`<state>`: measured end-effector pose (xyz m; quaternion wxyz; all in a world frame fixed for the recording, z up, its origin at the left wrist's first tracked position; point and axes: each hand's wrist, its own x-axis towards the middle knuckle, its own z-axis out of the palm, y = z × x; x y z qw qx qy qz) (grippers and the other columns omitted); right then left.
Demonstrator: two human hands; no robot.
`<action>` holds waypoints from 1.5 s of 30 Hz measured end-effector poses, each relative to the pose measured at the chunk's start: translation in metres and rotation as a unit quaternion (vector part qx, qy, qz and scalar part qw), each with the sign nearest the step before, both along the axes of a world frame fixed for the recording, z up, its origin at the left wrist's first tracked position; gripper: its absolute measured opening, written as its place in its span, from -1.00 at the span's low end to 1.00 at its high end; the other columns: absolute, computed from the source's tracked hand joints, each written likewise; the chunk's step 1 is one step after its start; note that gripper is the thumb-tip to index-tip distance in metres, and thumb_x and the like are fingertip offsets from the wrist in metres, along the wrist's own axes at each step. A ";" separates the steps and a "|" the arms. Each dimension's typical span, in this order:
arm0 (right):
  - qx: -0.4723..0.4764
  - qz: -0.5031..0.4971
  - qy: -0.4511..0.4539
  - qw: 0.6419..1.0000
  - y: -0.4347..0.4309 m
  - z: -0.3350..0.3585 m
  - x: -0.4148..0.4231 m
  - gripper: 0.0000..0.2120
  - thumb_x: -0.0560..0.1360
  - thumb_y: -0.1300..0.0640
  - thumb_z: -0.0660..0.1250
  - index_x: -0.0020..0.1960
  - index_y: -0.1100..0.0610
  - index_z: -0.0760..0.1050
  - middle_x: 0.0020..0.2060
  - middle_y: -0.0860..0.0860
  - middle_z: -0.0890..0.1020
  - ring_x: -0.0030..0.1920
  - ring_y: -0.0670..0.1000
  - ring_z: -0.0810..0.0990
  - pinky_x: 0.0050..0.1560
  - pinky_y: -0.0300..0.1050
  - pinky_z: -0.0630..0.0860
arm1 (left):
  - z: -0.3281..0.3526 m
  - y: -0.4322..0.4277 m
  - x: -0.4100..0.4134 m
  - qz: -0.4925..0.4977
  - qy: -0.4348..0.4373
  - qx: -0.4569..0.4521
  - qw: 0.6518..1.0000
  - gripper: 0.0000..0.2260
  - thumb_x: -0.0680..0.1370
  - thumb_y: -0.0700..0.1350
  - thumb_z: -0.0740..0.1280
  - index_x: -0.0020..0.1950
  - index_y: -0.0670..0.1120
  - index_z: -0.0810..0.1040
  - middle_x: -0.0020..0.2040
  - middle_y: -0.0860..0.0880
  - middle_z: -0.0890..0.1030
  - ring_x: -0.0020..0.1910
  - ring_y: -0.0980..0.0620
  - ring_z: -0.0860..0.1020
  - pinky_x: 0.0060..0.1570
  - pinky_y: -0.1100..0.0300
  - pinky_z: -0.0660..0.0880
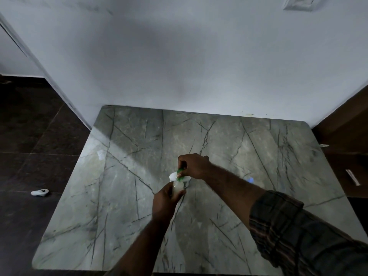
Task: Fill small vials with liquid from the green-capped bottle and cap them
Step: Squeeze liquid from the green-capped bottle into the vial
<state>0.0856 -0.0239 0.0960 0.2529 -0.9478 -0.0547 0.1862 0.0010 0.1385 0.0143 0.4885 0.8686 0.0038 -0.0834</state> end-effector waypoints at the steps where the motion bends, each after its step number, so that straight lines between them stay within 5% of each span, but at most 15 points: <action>1: -0.001 0.000 -0.002 1.000 0.000 -0.001 -0.001 -0.75 0.34 -0.13 0.51 -0.11 -0.06 0.53 -0.16 -0.19 0.61 -0.07 -0.12 0.51 0.07 0.07 0.23 | 0.001 0.000 -0.001 0.001 -0.001 0.001 1.000 -0.65 0.46 0.12 0.46 0.21 0.05 0.60 -0.16 0.22 0.65 -0.19 0.33 0.60 -0.22 0.49 0.48; 10: 0.008 0.006 -0.004 1.000 -0.002 -0.004 0.002 -0.75 0.32 -0.14 0.53 -0.17 -0.12 0.49 -0.27 -0.25 0.53 -0.14 -0.18 0.46 0.02 0.03 0.21 | 0.003 -0.002 -0.001 0.004 0.001 -0.001 1.000 -0.64 0.46 0.12 0.46 0.21 0.05 0.59 -0.11 0.18 0.68 -0.18 0.31 0.61 -0.21 0.47 0.49; 16: 0.003 0.011 -0.004 1.000 -0.001 0.000 0.002 -0.74 0.32 -0.15 0.52 -0.13 -0.08 0.52 -0.25 -0.23 0.55 -0.11 -0.15 0.47 0.12 0.12 0.24 | -0.001 -0.001 -0.001 0.005 0.010 0.004 1.000 -0.62 0.46 0.13 0.46 0.22 0.02 0.60 -0.09 0.15 0.69 -0.15 0.25 0.63 -0.08 0.19 0.62; 45: 0.022 -0.023 -0.007 0.999 -0.002 0.001 -0.008 -0.75 0.35 -0.11 0.53 -0.06 -0.05 0.56 -0.09 -0.16 0.67 -0.04 -0.12 0.54 0.10 0.07 0.25 | -0.001 0.000 0.001 -0.003 0.013 0.007 1.000 -0.61 0.46 0.11 0.46 0.25 0.04 0.58 -0.04 0.16 0.69 -0.11 0.25 0.63 -0.07 0.28 0.60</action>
